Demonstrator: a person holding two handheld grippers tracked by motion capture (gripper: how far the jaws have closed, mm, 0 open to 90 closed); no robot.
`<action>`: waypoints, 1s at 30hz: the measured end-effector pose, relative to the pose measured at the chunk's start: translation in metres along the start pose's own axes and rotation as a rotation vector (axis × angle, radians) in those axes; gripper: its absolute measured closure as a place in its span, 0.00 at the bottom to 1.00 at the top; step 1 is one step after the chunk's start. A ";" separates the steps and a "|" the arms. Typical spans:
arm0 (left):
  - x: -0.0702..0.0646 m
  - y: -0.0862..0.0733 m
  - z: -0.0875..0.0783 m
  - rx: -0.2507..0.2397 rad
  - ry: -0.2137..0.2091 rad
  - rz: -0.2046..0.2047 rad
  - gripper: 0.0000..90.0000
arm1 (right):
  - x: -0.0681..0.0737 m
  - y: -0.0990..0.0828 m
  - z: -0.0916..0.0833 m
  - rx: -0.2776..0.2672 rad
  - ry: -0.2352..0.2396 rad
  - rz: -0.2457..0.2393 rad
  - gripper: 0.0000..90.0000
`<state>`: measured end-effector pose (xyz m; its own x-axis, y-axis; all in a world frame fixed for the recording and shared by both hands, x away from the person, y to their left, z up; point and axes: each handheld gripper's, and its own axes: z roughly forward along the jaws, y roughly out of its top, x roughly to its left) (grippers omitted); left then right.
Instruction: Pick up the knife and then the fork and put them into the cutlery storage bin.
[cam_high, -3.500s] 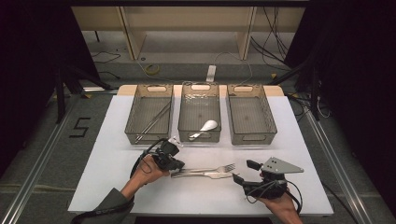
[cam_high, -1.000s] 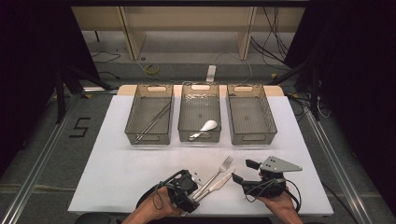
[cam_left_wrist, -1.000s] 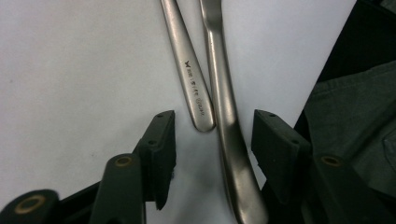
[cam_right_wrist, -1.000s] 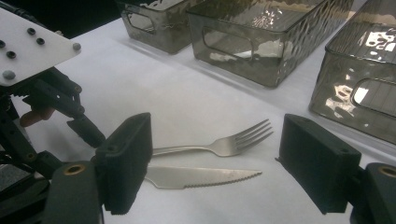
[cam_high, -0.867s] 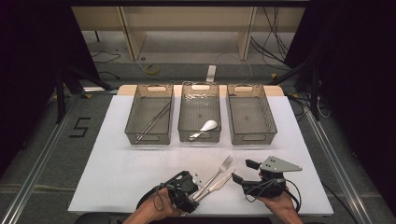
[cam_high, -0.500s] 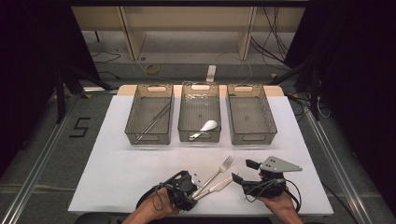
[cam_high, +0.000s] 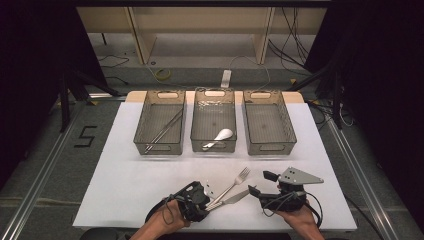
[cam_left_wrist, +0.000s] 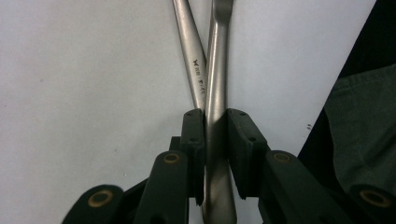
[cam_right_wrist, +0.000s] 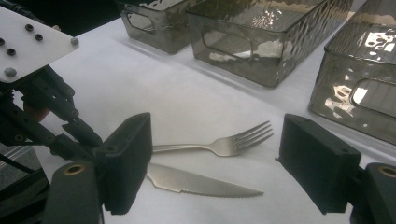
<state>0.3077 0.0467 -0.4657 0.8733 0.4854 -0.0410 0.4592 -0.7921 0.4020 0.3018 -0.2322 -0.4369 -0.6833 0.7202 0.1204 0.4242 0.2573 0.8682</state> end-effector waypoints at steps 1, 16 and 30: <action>0.000 0.000 0.000 0.000 0.000 0.003 0.85 | 0.000 0.000 0.000 0.000 0.000 0.001 0.29; -0.001 0.001 -0.005 -0.018 0.004 0.047 0.86 | 0.000 0.000 -0.001 -0.002 0.001 0.001 0.29; -0.001 0.003 -0.011 -0.036 -0.025 0.067 0.89 | 0.000 0.000 0.000 0.001 0.003 0.001 0.29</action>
<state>0.3063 0.0474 -0.4546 0.9060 0.4218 -0.0351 0.3935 -0.8088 0.4370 0.3020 -0.2325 -0.4366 -0.6847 0.7185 0.1224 0.4250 0.2571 0.8679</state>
